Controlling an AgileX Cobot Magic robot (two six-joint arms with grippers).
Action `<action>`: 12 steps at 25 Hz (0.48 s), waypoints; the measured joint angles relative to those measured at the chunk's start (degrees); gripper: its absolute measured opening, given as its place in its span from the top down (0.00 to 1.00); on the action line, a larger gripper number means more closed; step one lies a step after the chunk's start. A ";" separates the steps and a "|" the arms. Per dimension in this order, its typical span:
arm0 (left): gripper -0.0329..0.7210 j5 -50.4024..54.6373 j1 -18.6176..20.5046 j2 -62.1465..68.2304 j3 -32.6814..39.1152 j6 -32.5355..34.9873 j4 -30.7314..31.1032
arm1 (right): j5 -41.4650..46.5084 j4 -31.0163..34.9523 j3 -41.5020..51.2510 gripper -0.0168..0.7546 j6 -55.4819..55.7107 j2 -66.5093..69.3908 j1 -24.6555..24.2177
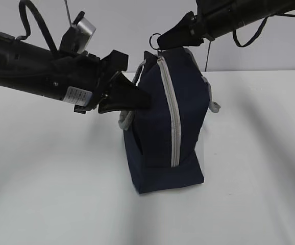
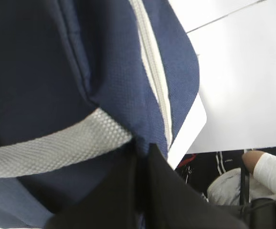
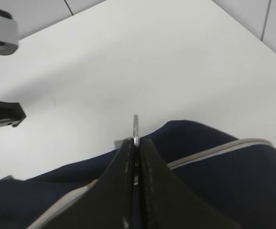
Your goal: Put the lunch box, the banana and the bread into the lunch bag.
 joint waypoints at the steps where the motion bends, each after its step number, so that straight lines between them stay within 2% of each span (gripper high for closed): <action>1: 0.95 0.38 0.00 0.00 0.00 0.00 0.37 | -0.72 0.00 -0.84 1.00 0.00 0.56 0.00; 12: 0.95 6.67 0.00 0.00 0.00 0.00 3.75 | -3.42 -0.21 -17.47 1.00 3.32 12.58 0.00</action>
